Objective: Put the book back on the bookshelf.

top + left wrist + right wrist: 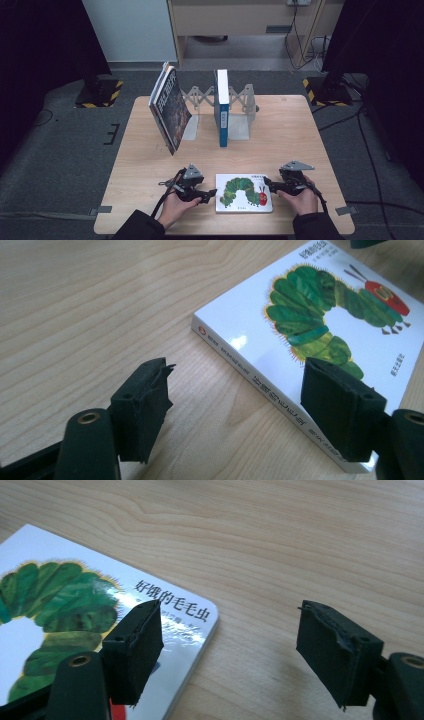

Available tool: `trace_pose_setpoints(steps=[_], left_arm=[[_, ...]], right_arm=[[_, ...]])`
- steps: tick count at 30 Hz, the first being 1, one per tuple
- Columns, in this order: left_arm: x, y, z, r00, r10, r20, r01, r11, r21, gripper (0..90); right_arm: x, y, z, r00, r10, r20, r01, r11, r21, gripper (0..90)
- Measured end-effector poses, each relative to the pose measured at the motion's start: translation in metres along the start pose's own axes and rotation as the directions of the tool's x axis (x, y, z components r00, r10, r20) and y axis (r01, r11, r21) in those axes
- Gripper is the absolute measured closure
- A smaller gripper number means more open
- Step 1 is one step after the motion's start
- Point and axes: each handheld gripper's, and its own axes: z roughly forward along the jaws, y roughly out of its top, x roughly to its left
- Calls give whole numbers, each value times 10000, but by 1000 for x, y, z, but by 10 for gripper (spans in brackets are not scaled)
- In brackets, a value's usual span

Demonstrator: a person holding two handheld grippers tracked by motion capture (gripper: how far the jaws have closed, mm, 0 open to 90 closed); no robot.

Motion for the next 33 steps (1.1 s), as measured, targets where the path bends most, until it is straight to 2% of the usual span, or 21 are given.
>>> trace_pose_setpoints(steps=[4, 6, 8, 13, 19, 22, 27, 29, 33], left_arm=[[-1, -2, 5, 10000, 25, 91, -26, 9999, 136, 251], [-1, -4, 10, 9999, 103, 119, -105, 9997, 231, 240], [0, -6, 12, 9996, -46, 276, 43, 10000, 89, 209], [0, -7, 15, 9993, 129, 365, -128, 9999, -31, 177], [0, -11, 18, 9984, 394, 412, -374, 9981, -490, 130], [-1, -11, 19, 9981, 453, 407, -434, 9980, -462, 114], [-2, -11, 19, 9979, 485, 425, -468, 9981, -399, 81], [-3, -11, 20, 9980, 494, 394, -480, 9982, -366, 66], [-4, -10, 20, 9983, 483, 318, -474, 9984, -313, 36]], right_arm=[[4, -4, -2, 9991, 361, -229, -360, 9993, 60, 276], [6, -6, -3, 9988, 389, -297, -387, 9992, 89, 280], [8, -8, -4, 9984, 425, -376, -421, 9991, 112, 283], [14, -9, -2, 9981, 382, -482, -368, 9989, 304, 283], [18, -10, 2, 9976, 331, -616, -309, 9988, 377, 296], [20, -10, 4, 9971, 288, -703, -250, 9982, 549, 306], [22, -11, 5, 9948, 460, -912, -416, 9979, 495, 341], [23, -11, 6, 9908, 699, -1156, -637, 9964, 562, 346], [24, -12, 6, 9906, 687, -1179, -634, 9968, 484, 347]])
